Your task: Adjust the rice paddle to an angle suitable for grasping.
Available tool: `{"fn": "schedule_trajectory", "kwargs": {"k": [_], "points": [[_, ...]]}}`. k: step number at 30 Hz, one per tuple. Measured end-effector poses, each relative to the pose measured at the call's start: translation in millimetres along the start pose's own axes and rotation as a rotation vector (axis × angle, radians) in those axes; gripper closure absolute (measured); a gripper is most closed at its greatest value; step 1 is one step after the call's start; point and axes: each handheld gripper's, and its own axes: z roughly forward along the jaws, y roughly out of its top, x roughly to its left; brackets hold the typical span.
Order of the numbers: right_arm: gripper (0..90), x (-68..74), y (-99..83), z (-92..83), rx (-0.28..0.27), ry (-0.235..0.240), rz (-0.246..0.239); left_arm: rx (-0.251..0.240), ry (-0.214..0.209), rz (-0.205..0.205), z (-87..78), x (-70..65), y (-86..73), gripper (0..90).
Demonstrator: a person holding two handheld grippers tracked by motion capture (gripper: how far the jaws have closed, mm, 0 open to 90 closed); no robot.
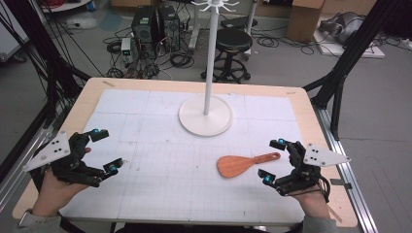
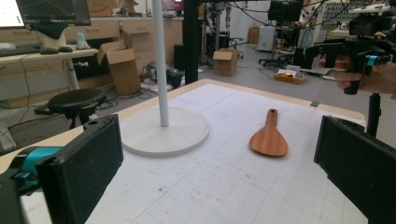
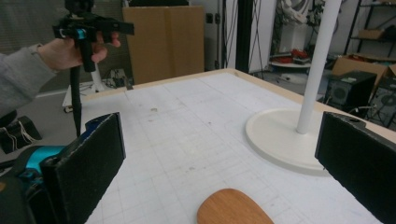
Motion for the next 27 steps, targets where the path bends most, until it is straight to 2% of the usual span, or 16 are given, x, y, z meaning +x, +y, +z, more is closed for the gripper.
{"fn": "schedule_trajectory", "kwargs": {"k": [4,7,10,11,12,14,15,16,17,20,21,22,24,26,27], "points": [[0.4,-3.4,-3.9,3.3,0.022,-0.012,0.028,0.009,0.004,-0.003,0.2,0.3,-0.6,1.8],[0.4,-5.5,-4.3,3.3,0.006,-0.038,0.029,0.007,0.005,-0.008,0.1,0.2,-0.8,1.8],[0.5,-6.1,-4.4,3.1,-0.004,-0.042,0.036,0.012,0.005,-0.009,0.1,0.1,-1.6,1.8],[11.7,-7.5,-4.6,2.5,0.000,-0.028,0.040,0.016,0.007,-0.009,-0.2,0.5,-2.5,1.8],[17.3,-7.8,-4.6,2.0,0.001,-0.019,0.037,0.016,0.007,-0.009,-0.2,0.5,-2.5,1.8],[20.3,-7.4,-4.6,1.5,-0.001,-0.010,0.037,0.017,0.010,-0.016,-0.2,0.6,-3.3,1.8],[30.8,-7.2,-4.4,1.3,-0.001,0.005,0.037,0.020,0.010,-0.018,-0.2,0.4,-3.6,1.8],[30.8,-7.2,-4.4,1.3,-0.001,0.005,0.037,0.020,0.010,-0.018,-0.2,0.4,-3.6,1.8],[42.1,-6.0,-4.2,0.9,0.008,0.033,0.032,0.022,0.009,-0.015,0.2,0.4,-4.0,1.8],[55.8,-4.1,-3.8,1.6,0.012,0.040,0.002,0.028,0.008,-0.016,0.9,0.5,-4.5,1.8],[55.8,-4.1,-3.8,1.6,0.012,0.040,0.002,0.028,0.008,-0.016,0.9,0.5,-4.5,1.8],[65.6,-2.5,-3.6,1.8,0.021,0.046,-0.010,0.029,0.008,-0.016,1.2,0.5,-4.8,1.8],[74.7,-1.3,-3.6,2.0,0.026,0.040,-0.032,0.030,0.008,-0.018,1.5,0.4,-5.1,1.8],[78.0,-1.5,-4.0,2.1,0.022,0.041,-0.044,0.033,0.008,-0.018,1.6,0.6,-5.3,1.8],[83.5,-1.6,-5.0,2.5,0.022,0.043,-0.045,0.034,0.007,-0.018,1.6,0.7,-5.4,1.8]]}}
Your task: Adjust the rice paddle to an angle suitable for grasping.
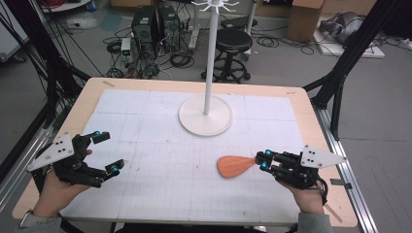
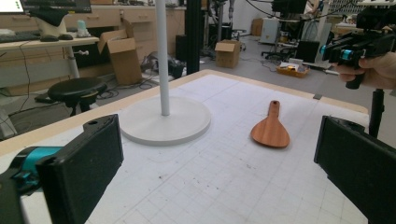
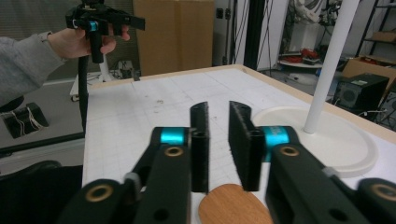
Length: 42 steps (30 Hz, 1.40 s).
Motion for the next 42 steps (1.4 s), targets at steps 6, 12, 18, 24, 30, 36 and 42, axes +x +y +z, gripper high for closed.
{"fn": "schedule_trajectory", "kwargs": {"k": [6,12,18,24,30,36,42], "points": [[89.4,-3.8,-4.1,6.9,0.028,-0.004,0.007,0.006,0.000,-0.002,1.5,0.7,-0.4,1.8],[89.4,-9.6,-8.6,17.2,0.052,-0.017,0.002,0.011,0.003,-0.005,1.4,0.7,-1.1,1.8],[89.5,-23.3,-14.7,32.8,0.049,-0.003,0.053,0.011,0.012,0.000,-2.0,-1.3,-1.4,1.8],[89.5,-30.0,-18.1,42.0,0.060,0.003,0.075,0.018,0.019,-0.002,-4.8,-1.8,-3.0,1.8],[89.5,-40.2,-23.8,53.0,0.069,0.009,0.109,0.026,0.032,-0.009,-9.9,-2.4,-5.8,1.8],[89.6,-46.9,-30.8,64.7,0.084,0.020,0.168,0.012,0.052,-0.005,-16.1,-3.3,-4.7,1.8],[89.6,-51.8,-37.6,73.6,0.138,0.021,0.191,0.028,0.058,-0.015,-14.1,-2.9,-8.7,1.8]]}}
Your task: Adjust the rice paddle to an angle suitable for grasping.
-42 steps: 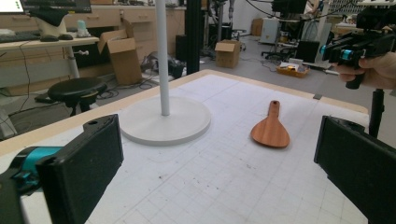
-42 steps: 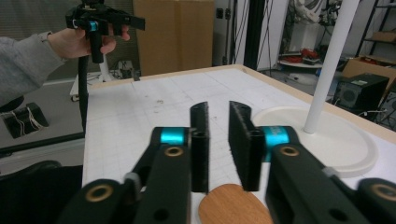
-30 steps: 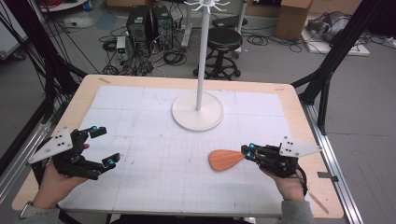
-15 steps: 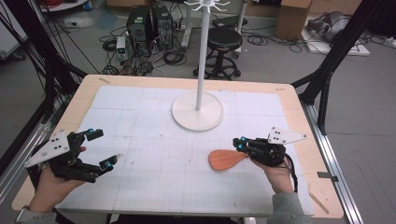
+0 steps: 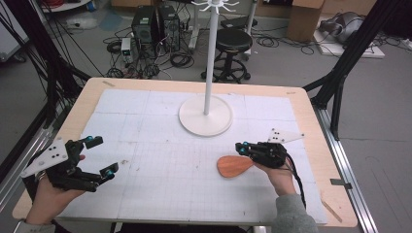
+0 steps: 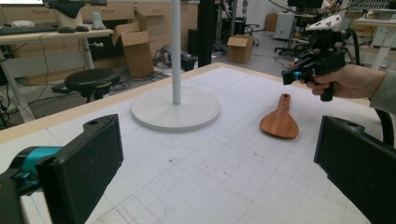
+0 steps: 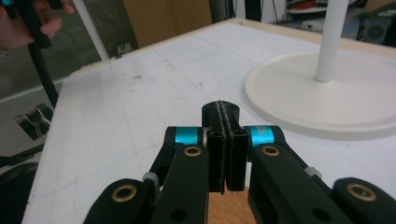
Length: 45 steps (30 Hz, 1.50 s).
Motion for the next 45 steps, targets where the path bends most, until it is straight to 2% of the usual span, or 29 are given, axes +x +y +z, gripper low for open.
{"fn": "schedule_trajectory", "kwargs": {"k": [8,11,13,23,27,30,32,34,35,36,39,45], "points": [[89.7,-8.2,-8.1,15.7,0.084,-0.041,0.019,-0.002,-0.007,-0.005,2.1,-1.9,0.1,1.8],[89.7,-9.8,-10.4,19.9,0.102,-0.043,0.020,0.005,-0.008,-0.004,2.4,-1.5,-0.8,1.8],[89.7,-10.5,-14.2,26.2,0.140,-0.050,0.024,0.005,-0.006,-0.008,2.8,-1.4,-1.6,1.8],[89.8,-17.8,-20.8,38.3,0.185,-0.080,0.031,0.013,-0.003,-0.008,2.2,-1.3,-3.3,1.8],[89.8,-17.9,-19.6,43.1,0.195,-0.086,0.004,0.016,-0.002,-0.010,2.0,-1.1,-4.5,1.8],[89.9,-18.7,-17.5,46.7,0.213,-0.083,0.029,0.017,0.000,-0.010,1.4,-1.0,-5.0,1.8],[89.8,-16.5,-14.6,50.6,0.208,-0.074,0.020,0.018,0.002,-0.010,1.3,-1.5,-5.3,1.8],[89.8,-13.9,-12.3,54.5,0.225,-0.076,0.006,0.020,0.001,-0.009,1.4,-1.7,-5.6,1.8],[89.8,-11.6,-10.9,62.2,0.259,-0.082,-0.021,0.025,0.002,-0.009,1.5,-2.4,-6.4,1.8],[89.8,-11.6,-10.9,62.2,0.259,-0.082,-0.021,0.025,0.002,-0.009,1.5,-2.4,-6.4,1.8],[89.8,-10.2,-11.7,73.8,0.323,-0.100,-0.052,0.030,0.004,-0.006,0.5,-3.3,-7.3,1.8],[89.9,-11.6,-11.2,77.7,0.336,-0.103,-0.063,0.032,0.010,-0.012,-1.6,-3.7,-8.7,1.8]]}}
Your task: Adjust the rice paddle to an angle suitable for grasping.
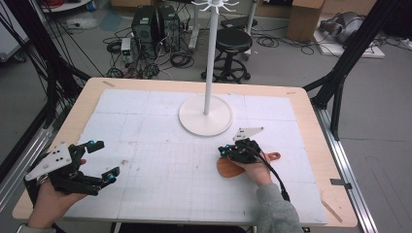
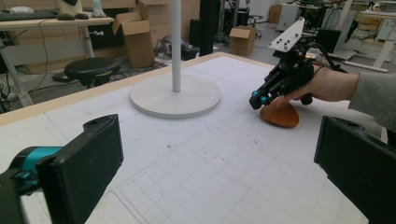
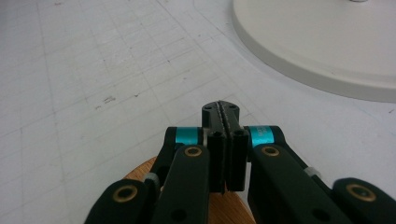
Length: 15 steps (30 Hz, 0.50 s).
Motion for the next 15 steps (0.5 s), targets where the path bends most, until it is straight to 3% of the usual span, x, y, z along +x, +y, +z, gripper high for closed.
{"fn": "schedule_trajectory", "kwargs": {"k": [5,15], "points": [[89.9,-1.8,0.4,0.5,0.005,0.002,0.021,0.004,0.004,0.000,-1.6,-1.1,-1.2,1.8],[89.9,-4.9,-1.0,5.9,0.065,-0.008,0.039,0.006,0.010,-0.003,-3.9,-1.8,-2.2,1.8]]}}
